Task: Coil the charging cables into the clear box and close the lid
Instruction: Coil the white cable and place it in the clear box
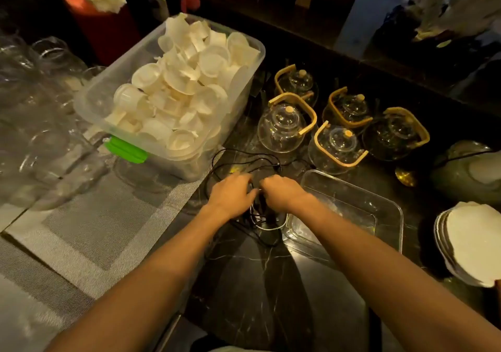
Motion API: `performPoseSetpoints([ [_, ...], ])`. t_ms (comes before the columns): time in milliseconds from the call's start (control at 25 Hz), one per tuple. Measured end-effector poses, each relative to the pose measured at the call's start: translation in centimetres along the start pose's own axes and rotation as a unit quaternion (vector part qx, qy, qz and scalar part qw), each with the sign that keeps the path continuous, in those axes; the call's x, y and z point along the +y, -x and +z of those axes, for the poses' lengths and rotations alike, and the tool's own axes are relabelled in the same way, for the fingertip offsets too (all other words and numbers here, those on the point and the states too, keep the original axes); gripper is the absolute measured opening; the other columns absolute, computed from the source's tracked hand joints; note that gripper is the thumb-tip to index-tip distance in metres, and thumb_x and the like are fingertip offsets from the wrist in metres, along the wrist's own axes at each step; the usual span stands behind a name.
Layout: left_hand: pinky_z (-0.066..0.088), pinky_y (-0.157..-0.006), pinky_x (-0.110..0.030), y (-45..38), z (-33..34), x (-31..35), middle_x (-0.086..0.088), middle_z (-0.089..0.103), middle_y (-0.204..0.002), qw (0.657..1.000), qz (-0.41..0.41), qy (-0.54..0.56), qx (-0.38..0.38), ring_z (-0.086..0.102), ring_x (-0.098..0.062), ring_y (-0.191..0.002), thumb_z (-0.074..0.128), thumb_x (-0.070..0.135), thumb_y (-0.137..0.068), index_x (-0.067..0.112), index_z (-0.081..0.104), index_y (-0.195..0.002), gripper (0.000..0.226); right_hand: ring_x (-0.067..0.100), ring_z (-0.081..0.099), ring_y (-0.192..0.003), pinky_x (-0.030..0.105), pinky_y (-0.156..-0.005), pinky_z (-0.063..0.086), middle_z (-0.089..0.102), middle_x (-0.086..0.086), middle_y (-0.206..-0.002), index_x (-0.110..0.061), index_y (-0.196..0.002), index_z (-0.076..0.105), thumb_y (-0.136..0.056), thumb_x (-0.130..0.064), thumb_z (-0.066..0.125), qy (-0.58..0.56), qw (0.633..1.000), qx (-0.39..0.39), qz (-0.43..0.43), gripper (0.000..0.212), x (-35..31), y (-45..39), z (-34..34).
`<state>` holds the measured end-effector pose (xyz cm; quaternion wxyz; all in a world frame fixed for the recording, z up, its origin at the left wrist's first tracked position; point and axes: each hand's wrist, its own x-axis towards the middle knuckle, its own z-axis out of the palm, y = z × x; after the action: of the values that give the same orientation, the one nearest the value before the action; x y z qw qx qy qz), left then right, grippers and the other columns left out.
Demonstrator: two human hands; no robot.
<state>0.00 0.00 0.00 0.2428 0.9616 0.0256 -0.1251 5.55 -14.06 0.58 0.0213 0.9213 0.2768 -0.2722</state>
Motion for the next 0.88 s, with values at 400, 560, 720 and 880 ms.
performPoseSetpoints([
  [400,0.051,-0.079,-0.043,-1.6,1.5,-1.5,-0.007,0.06,-0.114,0.999,-0.032,-0.002,0.028,0.063,-0.03,-0.103,0.06,0.022,-0.09,0.017,0.059,-0.104,0.015,0.041,0.063,-0.118,0.044,-0.089,0.051,0.062,0.021,-0.13,-0.002,-0.125,0.059,-0.096,-0.005,0.055,-0.002,0.999,-0.022,0.043,0.03,0.2,-2.5,0.7],
  [560,0.053,-0.083,-0.041,-1.2,1.8,-2.4,-0.005,0.06,-0.113,1.0,-0.029,0.013,0.001,0.063,-0.026,-0.103,0.061,0.022,-0.09,0.019,0.064,-0.105,0.016,0.042,0.065,-0.11,0.043,-0.082,0.051,0.066,0.021,-0.12,-0.005,-0.117,0.059,-0.095,-0.016,0.058,-0.085,0.995,0.016,0.048,0.025,0.8,-1.9,-0.2],
  [720,0.052,-0.08,-0.037,-1.2,1.3,-2.5,-0.005,0.063,-0.104,0.999,-0.034,0.027,-0.007,0.065,-0.027,-0.096,0.059,0.022,-0.089,0.021,0.071,-0.094,0.012,0.028,0.064,-0.08,0.04,-0.069,0.051,0.066,0.006,-0.085,-0.01,-0.096,0.057,-0.09,-0.018,0.061,-0.273,0.95,0.137,0.065,0.01,2.5,0.7,-2.1],
  [880,0.054,-0.076,-0.037,-0.8,0.5,-2.3,-0.003,0.07,-0.089,0.996,-0.059,0.065,-0.008,0.068,-0.027,-0.09,0.06,0.019,-0.083,0.021,0.073,-0.083,0.013,0.008,0.054,-0.054,0.022,-0.049,0.042,0.063,0.0,-0.064,-0.012,-0.092,0.062,-0.093,-0.011,0.059,-0.449,0.851,0.254,0.097,0.004,4.0,3.5,-3.7],
])
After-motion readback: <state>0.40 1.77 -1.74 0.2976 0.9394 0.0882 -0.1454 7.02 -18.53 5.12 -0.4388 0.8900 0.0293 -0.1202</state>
